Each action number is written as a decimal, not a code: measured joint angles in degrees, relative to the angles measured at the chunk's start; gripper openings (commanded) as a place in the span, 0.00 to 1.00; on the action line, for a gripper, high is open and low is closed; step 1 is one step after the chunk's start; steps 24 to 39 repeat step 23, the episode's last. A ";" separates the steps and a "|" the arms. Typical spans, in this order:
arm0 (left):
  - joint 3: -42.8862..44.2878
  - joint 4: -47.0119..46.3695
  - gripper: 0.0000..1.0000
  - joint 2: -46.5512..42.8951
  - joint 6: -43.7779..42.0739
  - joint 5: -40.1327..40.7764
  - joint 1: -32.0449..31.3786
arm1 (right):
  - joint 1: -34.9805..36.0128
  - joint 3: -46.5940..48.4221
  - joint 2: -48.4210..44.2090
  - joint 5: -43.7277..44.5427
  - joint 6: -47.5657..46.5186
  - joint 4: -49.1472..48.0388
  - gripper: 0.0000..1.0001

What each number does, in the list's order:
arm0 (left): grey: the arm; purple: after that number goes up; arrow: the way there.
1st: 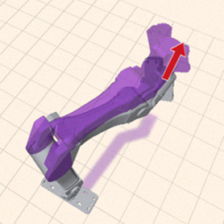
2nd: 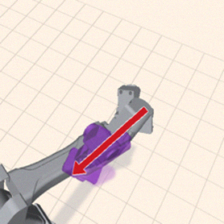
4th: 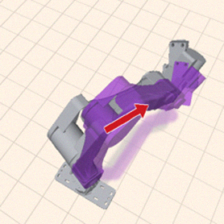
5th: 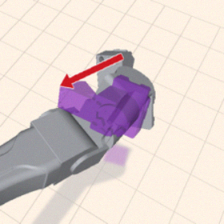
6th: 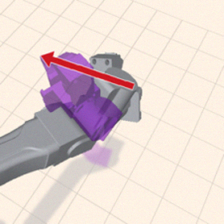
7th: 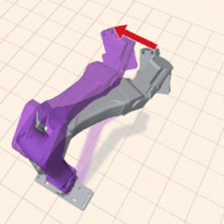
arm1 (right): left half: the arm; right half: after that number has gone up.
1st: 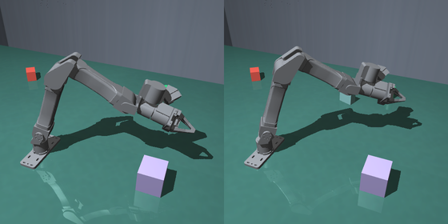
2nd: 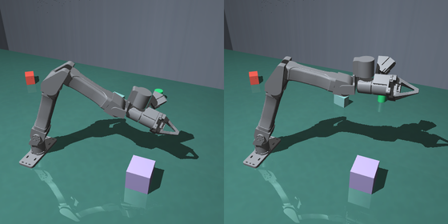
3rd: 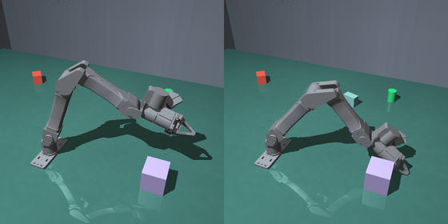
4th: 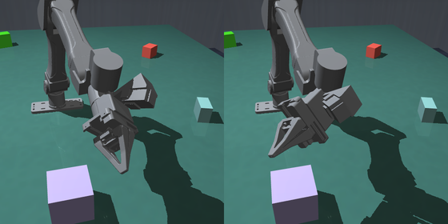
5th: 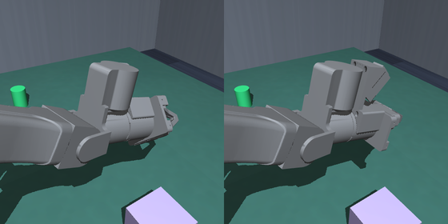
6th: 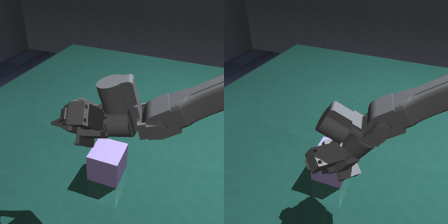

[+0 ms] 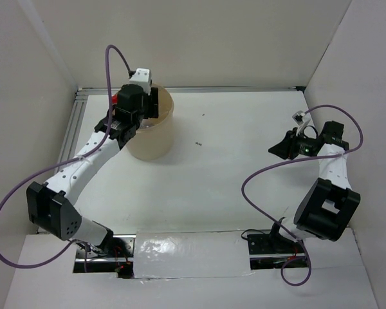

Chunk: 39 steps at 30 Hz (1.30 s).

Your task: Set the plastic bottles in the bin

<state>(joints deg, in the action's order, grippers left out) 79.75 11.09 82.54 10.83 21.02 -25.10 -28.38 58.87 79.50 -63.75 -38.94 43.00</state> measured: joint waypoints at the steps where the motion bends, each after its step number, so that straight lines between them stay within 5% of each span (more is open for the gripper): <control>1: -1.05 0.52 0.57 0.31 0.09 0.13 1.07 | 0.00 0.00 0.00 0.11 -0.35 0.35 0.45; 3: -2.03 1.68 0.98 0.85 0.17 0.09 2.49 | 0.00 -0.02 0.00 0.35 -1.29 1.14 0.60; 5: -2.21 2.25 1.00 0.96 0.42 0.00 3.15 | 0.00 -0.11 -0.02 1.07 -1.86 1.77 0.77; 10: -1.66 2.43 1.00 -0.07 1.31 -0.85 2.16 | 0.35 -1.97 -1.64 5.07 -3.26 2.23 1.00; 16: -2.89 0.94 1.00 -8.74 1.18 -8.68 -3.91 | 0.50 -5.31 -6.80 12.70 2.16 -0.07 1.00; 23: -22.10 -10.40 1.00 -28.37 2.69 -22.86 -11.61 | 0.63 -7.72 -13.29 28.00 14.45 -8.94 1.00; 39: -22.10 -10.40 1.00 -28.37 2.69 -22.86 -11.61 | 0.63 -7.72 -13.29 28.00 14.45 -8.94 1.00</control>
